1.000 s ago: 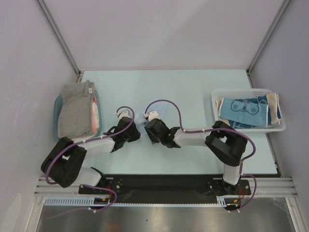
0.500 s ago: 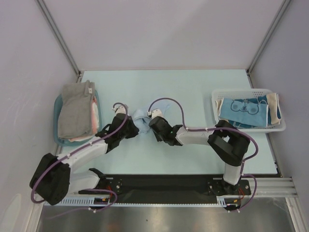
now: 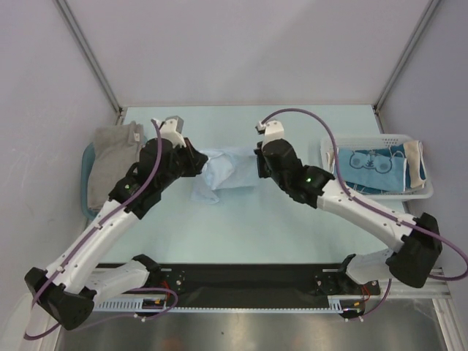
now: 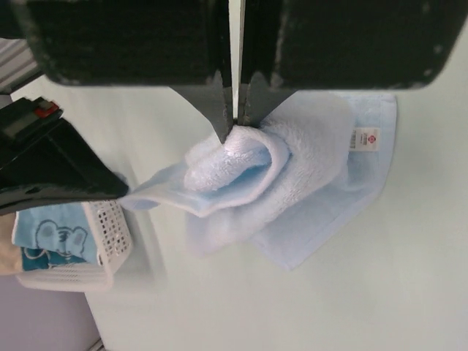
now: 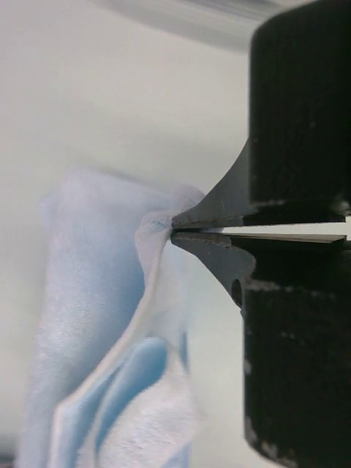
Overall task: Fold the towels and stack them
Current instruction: Flatten out the crumpled towel
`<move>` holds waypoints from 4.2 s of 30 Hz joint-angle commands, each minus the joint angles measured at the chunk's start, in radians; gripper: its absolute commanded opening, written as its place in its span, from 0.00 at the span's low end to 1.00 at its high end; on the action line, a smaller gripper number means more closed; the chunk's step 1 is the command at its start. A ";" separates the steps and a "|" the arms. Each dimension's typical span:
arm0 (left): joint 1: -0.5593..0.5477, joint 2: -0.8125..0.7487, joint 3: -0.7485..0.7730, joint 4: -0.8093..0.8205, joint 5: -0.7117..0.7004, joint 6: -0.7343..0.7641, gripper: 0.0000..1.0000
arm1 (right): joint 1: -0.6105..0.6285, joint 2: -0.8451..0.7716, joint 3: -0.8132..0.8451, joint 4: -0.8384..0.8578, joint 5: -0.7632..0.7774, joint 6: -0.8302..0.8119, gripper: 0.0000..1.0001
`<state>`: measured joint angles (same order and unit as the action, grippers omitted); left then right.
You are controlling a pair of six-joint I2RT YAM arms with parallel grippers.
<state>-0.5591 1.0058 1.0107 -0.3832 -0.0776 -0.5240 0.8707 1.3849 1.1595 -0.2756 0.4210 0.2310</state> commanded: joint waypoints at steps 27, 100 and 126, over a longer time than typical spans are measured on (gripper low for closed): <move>0.111 0.089 -0.265 0.268 0.462 -0.126 0.00 | -0.082 -0.233 -0.015 -0.079 0.024 -0.001 0.00; -0.042 0.125 0.710 -0.040 -0.007 0.369 0.00 | -0.236 -0.285 0.472 0.090 -0.142 -0.336 0.00; -0.190 0.180 1.256 0.095 0.303 0.585 0.00 | 0.148 -0.207 0.940 0.151 -0.260 -0.714 0.00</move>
<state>-0.7422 1.1969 2.2307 -0.3721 0.1848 0.0360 1.0157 1.1694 2.0373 -0.1562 0.1944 -0.4454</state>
